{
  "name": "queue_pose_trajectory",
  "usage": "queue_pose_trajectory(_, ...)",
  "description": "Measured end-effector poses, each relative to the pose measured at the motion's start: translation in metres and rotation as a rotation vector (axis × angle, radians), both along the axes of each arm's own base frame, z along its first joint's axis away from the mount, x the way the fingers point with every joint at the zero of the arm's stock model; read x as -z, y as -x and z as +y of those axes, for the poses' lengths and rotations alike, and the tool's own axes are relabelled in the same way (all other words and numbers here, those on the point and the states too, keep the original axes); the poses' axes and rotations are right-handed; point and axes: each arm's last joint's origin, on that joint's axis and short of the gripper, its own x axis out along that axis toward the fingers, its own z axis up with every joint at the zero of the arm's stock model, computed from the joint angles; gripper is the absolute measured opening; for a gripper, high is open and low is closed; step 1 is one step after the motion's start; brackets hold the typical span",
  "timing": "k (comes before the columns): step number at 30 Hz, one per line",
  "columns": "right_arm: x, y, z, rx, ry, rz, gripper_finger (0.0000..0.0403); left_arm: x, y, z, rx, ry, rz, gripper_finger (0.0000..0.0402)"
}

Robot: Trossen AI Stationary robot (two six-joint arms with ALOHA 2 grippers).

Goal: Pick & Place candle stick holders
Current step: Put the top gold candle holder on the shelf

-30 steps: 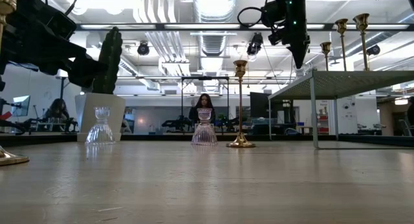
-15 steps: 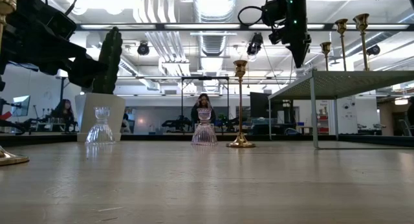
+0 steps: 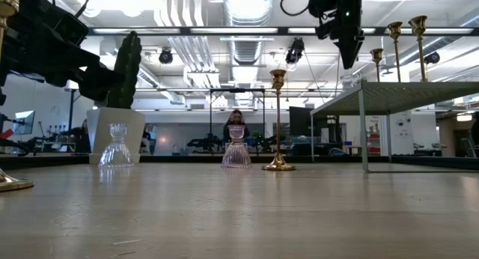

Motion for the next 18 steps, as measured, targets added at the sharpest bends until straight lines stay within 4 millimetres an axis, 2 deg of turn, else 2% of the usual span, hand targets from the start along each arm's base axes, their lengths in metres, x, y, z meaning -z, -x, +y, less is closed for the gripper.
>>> queue_pose_trajectory(5, -0.019, 0.002, 0.015, -0.043, 0.06, -0.055, 0.0261, 0.0, 0.0, 0.0, 0.0, 0.0, 0.0, 0.0294)
queue_pose_trajectory(9, -0.049, 0.003, 0.033, -0.085, 0.144, -0.144, 0.0253, 0.0, 0.0, 0.0, 0.0, 0.0, 0.0, 0.0294)
queue_pose_trajectory(13, -0.082, 0.003, 0.06, -0.136, 0.216, -0.275, 0.0244, 0.0, 0.0, 0.0, 0.0, 0.0, 0.0, 0.0294)
queue_pose_trajectory(18, -0.121, 0.002, 0.103, -0.26, 0.207, -0.521, 0.0237, 0.0, 0.0, 0.0, 0.0, 0.0, 0.001, 0.0294)
